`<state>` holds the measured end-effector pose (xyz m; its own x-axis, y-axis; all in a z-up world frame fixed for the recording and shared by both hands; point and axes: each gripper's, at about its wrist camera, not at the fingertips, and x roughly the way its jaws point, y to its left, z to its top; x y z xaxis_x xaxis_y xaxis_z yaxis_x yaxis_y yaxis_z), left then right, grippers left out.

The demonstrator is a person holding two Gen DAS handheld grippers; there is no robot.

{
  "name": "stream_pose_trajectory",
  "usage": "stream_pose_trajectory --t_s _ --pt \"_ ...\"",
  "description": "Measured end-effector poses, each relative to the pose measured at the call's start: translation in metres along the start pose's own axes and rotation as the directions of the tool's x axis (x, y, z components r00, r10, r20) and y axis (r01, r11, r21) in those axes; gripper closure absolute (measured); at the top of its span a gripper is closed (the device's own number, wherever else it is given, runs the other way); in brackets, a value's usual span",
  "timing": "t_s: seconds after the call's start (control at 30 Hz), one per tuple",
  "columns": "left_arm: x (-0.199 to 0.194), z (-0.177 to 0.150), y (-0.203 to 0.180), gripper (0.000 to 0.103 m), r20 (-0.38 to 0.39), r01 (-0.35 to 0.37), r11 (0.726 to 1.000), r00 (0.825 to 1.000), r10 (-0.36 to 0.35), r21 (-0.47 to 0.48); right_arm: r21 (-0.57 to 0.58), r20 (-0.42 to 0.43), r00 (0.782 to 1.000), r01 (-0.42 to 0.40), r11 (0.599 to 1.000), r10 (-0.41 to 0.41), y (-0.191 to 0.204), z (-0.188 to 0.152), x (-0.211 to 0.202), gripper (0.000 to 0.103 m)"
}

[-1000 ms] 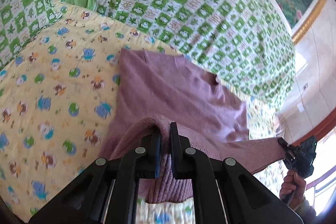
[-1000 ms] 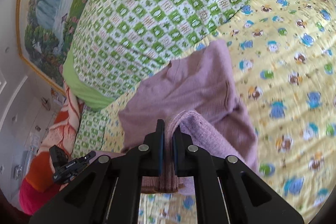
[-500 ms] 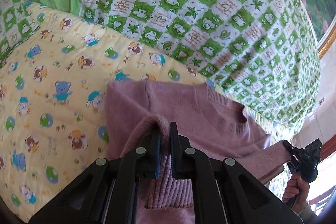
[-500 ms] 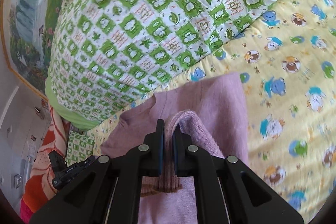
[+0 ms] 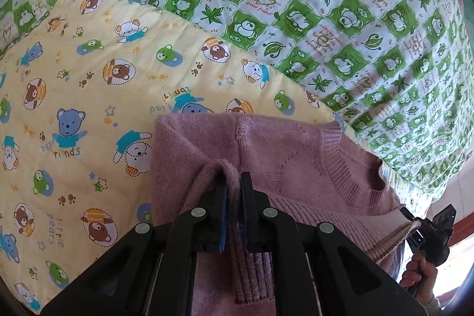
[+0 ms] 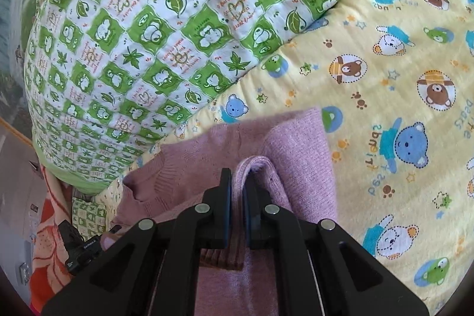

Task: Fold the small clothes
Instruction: 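Grasp the ribbed hem with both tools and fold it up toward the collar, then open both tools and press the folded sweater flat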

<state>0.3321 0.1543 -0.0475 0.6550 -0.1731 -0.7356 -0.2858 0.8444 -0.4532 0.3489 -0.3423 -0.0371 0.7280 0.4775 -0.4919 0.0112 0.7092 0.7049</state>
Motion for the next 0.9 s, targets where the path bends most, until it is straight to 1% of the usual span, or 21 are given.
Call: stream_pose_trajectory --t_s 0.07,0.13,0.2,0.23,0.27,0.33,0.4,0.43,0.47,0.5,0.53,0.6,0.63,0.7,0.73,0.77,0.8,0.83,0.87,0.9 --pt "-0.006 0.001 -0.002 0.092 -0.006 0.005 1.0 1.0 -0.005 0.003 -0.004 -0.006 1.0 0.002 1.0 -0.002 0.001 0.002 -0.001 0.094" --pt "-0.022 0.0 -0.006 0.082 0.0 0.02 1.0 1.0 -0.02 0.009 0.01 -0.019 1.0 0.006 1.0 -0.006 0.001 0.004 0.0 0.091" --pt "-0.04 -0.002 -0.01 0.051 0.028 -0.006 1.0 1.0 0.005 0.028 0.021 -0.022 1.0 0.003 1.0 -0.002 0.003 0.005 -0.005 0.077" --pt "-0.053 -0.004 -0.012 0.048 0.055 -0.016 0.999 0.998 0.014 0.041 0.013 -0.003 1.0 0.006 1.0 -0.006 0.006 0.005 -0.012 0.059" --pt "-0.062 -0.007 -0.014 0.048 0.07 -0.009 0.999 0.998 0.005 0.052 0.002 0.021 1.0 0.013 1.0 -0.013 0.008 0.004 -0.02 0.047" --pt "-0.084 -0.015 -0.019 0.048 0.076 0.031 0.996 0.996 -0.038 0.087 -0.026 0.06 0.998 0.02 0.999 -0.018 0.014 0.002 -0.036 0.046" --pt "-0.095 -0.026 -0.026 0.048 0.063 0.087 0.989 0.993 -0.095 0.116 -0.06 0.065 0.998 0.015 0.998 -0.011 0.02 -0.002 -0.047 0.046" --pt "-0.097 -0.036 -0.034 0.048 0.026 0.144 0.979 0.988 -0.149 0.141 -0.08 0.065 0.998 0.01 0.997 -0.004 0.024 -0.005 -0.053 0.046" --pt "-0.096 -0.044 -0.041 0.048 -0.01 0.176 0.971 0.984 -0.177 0.162 -0.115 0.058 0.998 0.002 0.993 0.004 0.03 -0.01 -0.058 0.046" --pt "-0.093 -0.053 -0.049 0.048 -0.043 0.195 0.963 0.981 -0.19 0.188 -0.14 0.05 0.999 -0.004 0.99 0.011 0.035 -0.015 -0.06 0.046" --pt "-0.085 -0.068 -0.062 0.048 -0.094 0.218 0.948 0.975 -0.201 0.232 -0.173 0.034 0.999 -0.018 0.985 0.024 0.041 -0.021 -0.061 0.046" --pt "-0.07 -0.086 -0.078 0.048 -0.158 0.237 0.93 0.967 -0.198 0.281 -0.256 -0.029 0.998 -0.065 0.965 0.059 0.058 -0.036 -0.055 0.046" --pt "-0.055 -0.096 -0.089 0.048 -0.203 0.242 0.92 0.962 -0.185 0.308 -0.308 -0.08 0.994 -0.093 0.947 0.072 0.069 -0.045 -0.049 0.046" --pt "-0.032 -0.105 -0.101 0.048 -0.256 0.258 0.907 0.95 -0.176 0.333 -0.401 -0.162 0.985 -0.117 0.909 0.055 0.087 -0.062 -0.033 0.046" --pt "-0.021 -0.106 -0.105 0.048 -0.277 0.257 0.903 0.947 -0.164 0.344 -0.45 -0.21 0.977 -0.137 0.882 0.045 0.095 -0.071 -0.022 0.046" --pt "-0.012 -0.106 -0.109 0.048 -0.287 0.242 0.899 0.948 -0.139 0.364 -0.473 -0.246 0.968 -0.161 0.866 0.045 0.1 -0.077 -0.014 0.046" --pt "0.001 -0.104 -0.112 0.049 -0.281 0.211 0.894 0.954 -0.101 0.395 -0.492 -0.295 0.954 -0.192 0.849 0.045 0.104 -0.084 -0.003 0.046" --pt "0.009 -0.1 -0.113 0.05 -0.269 0.188 0.89 0.96 -0.077 0.416 -0.504 -0.326 0.945 -0.209 0.838 0.04 0.106 -0.087 0.006 0.046" --pt "0.014 -0.093 -0.113 0.052 -0.255 0.167 0.888 0.965 -0.059 0.427 -0.526 -0.346 0.938 -0.212 0.823 0.02 0.107 -0.09 0.018 0.046" --pt "0.019 -0.087 -0.112 0.057 -0.242 0.15 0.888 0.969 -0.046 0.434 -0.541 -0.351 0.936 -0.204 0.816 0.001 0.107 -0.089 0.026 0.046"
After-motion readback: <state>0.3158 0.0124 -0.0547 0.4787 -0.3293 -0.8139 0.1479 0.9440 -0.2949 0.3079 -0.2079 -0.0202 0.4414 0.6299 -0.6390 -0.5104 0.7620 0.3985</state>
